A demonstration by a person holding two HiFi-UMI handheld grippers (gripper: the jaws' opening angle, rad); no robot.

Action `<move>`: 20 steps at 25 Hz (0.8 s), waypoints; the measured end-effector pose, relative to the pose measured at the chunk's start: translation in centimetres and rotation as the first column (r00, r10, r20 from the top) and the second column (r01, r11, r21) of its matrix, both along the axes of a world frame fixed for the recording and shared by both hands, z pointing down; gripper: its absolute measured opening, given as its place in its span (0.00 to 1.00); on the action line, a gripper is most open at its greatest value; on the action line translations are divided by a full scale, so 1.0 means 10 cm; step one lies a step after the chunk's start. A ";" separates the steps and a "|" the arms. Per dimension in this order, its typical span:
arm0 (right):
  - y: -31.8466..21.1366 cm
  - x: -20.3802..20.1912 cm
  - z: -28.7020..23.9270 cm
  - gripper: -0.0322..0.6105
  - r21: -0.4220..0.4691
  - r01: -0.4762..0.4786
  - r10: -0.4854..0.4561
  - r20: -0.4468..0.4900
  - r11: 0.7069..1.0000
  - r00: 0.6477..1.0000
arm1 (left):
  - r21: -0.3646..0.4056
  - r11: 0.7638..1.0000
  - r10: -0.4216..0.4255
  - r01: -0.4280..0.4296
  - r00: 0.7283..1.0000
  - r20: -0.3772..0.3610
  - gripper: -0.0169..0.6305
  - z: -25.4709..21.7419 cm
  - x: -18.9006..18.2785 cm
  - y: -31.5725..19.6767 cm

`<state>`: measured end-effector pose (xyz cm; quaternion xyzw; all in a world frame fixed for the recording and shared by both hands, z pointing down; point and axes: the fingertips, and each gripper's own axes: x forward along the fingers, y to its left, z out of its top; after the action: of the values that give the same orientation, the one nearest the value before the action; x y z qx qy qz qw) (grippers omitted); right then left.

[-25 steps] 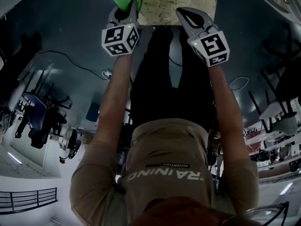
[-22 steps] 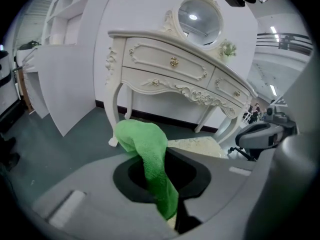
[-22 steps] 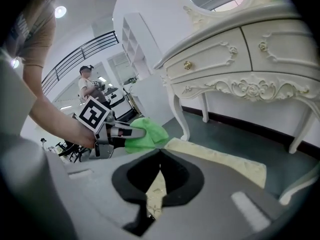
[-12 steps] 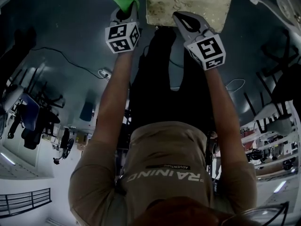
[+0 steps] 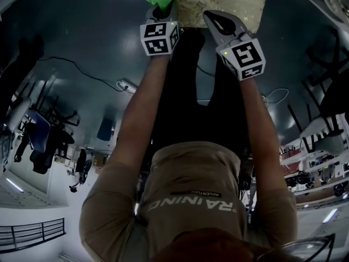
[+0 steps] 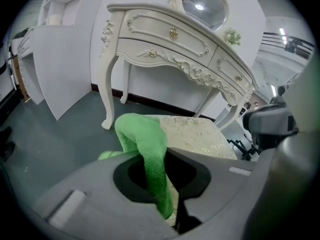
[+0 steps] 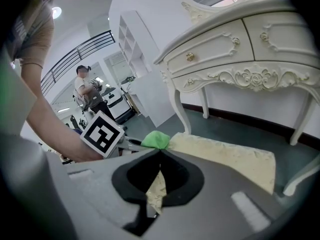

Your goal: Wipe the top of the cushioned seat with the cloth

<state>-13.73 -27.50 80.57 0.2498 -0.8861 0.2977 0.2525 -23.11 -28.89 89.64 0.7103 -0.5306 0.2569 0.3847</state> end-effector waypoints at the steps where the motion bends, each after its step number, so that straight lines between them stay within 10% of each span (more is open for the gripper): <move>1: 0.03 0.06 -0.01 0.05 -0.002 -0.004 0.004 0.002 1.000 1.000 | -0.003 1.000 -0.003 0.003 1.000 0.000 0.10 0.00 0.05 0.01; 20: -0.09 1.88 0.09 0.05 -0.017 -0.096 0.096 0.012 0.995 0.995 | -0.012 0.994 0.111 -0.111 0.994 -0.020 0.10 -0.02 2.00 -0.18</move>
<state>5.11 -28.44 81.42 0.2881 -0.8722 0.3184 0.2342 -3.09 -30.65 89.42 0.7386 -0.4848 0.2746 0.3794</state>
